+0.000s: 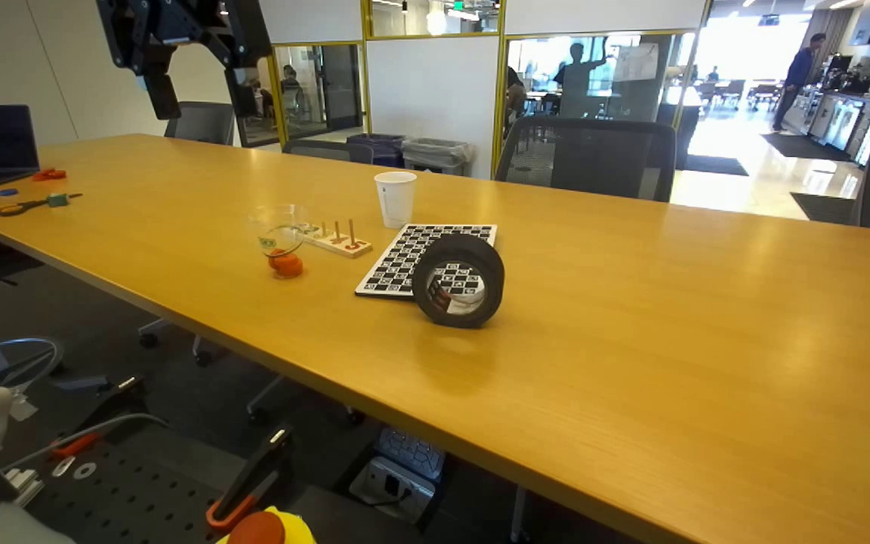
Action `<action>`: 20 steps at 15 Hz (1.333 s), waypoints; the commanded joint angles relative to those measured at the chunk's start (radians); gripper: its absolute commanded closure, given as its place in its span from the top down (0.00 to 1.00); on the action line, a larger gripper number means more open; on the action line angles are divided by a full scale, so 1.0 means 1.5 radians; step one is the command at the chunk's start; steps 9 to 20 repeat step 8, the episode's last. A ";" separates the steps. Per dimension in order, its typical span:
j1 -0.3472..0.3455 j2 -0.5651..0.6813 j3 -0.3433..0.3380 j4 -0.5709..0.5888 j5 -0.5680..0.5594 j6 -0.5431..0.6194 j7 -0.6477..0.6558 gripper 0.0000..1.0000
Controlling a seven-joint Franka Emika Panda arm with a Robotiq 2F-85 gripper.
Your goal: Pick up the orange objects from the table and put them in the colorless cup, then pick up the yellow objects and put them in the white cup
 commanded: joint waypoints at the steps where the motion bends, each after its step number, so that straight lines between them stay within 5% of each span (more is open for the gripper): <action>1: -0.006 -0.019 -0.010 -0.014 0.019 0.018 -0.009 1.00; 20: -0.009 0.000 -0.001 -0.007 0.009 0.004 -0.006 1.00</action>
